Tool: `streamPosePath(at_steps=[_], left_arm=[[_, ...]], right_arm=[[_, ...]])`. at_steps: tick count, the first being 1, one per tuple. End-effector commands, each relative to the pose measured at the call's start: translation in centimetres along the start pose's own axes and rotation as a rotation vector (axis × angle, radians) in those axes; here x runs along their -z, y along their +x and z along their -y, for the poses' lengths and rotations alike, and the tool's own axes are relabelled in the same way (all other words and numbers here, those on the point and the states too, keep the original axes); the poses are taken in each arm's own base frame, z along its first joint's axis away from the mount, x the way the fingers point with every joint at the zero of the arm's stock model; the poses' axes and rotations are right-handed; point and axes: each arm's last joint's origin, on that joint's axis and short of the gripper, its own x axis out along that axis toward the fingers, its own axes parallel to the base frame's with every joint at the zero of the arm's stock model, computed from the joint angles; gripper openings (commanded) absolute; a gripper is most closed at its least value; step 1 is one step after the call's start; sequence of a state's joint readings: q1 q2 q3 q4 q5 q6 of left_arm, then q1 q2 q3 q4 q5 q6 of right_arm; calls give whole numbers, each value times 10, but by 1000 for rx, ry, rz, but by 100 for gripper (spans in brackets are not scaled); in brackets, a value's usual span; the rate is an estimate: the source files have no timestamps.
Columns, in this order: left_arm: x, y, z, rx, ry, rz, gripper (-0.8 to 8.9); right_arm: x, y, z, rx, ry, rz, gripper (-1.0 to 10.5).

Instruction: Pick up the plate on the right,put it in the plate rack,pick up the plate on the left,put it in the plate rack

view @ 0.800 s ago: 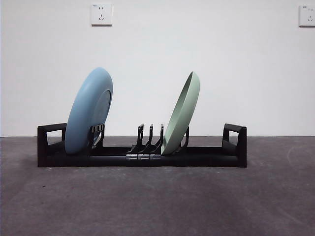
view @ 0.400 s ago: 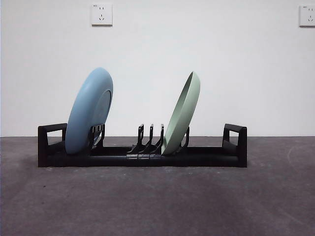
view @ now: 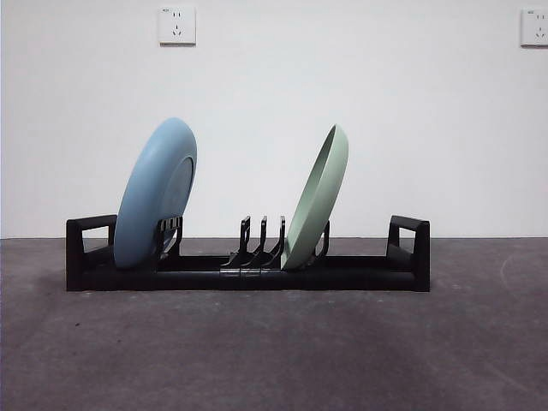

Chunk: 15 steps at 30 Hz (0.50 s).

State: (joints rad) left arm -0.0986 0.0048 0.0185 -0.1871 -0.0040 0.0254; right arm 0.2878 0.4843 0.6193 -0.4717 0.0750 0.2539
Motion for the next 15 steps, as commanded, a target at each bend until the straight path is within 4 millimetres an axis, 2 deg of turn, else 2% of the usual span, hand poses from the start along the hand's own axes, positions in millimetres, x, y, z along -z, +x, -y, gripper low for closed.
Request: streamPosePath(at_steps=[1, 6, 12, 15], left_arm=[[5, 1, 0, 3, -7, -10, -3], [5, 1, 0, 3, -7, -10, -3], [5, 1, 0, 3, -7, -10, -3], [4, 1, 0, 3, -7, -9, -3]], right_arm=[[1, 0, 3, 80, -171, 21, 2], [11, 2, 10, 126, -248, 106, 2], [48, 13, 22, -19, -249, 263, 2], [65, 18, 28, -52, -231, 280, 2]])
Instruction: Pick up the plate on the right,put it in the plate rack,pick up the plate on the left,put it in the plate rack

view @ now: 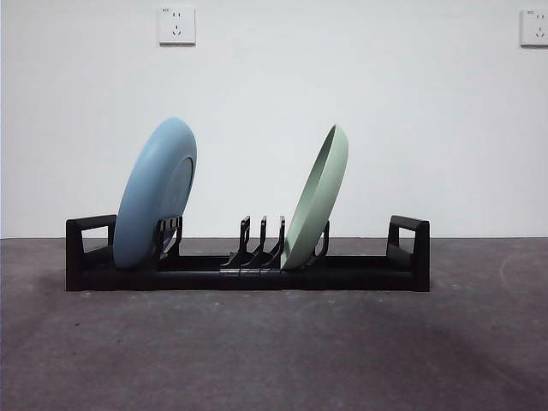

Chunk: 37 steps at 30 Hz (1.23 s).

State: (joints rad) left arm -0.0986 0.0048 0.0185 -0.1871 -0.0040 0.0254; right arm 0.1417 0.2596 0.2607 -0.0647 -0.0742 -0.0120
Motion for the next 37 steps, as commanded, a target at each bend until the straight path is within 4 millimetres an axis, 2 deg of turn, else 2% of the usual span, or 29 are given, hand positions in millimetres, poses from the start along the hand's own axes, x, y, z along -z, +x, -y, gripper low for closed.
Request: streamPosePath(at_steps=[1, 17, 22, 37], left_arm=[[4, 1, 0, 3, -7, -9, -3], [5, 1, 0, 3, -7, -10, -3], [4, 1, 0, 3, -7, -9, -3], [4, 1, 0, 3, -7, -9, -3]], right_arm=[[16, 0, 2, -3, 11, 6, 2], [73, -1, 2, 6, 62, -74, 2], [78, -5, 1, 7, 71, -119, 2], [78, -5, 1, 17, 121, -120, 2]])
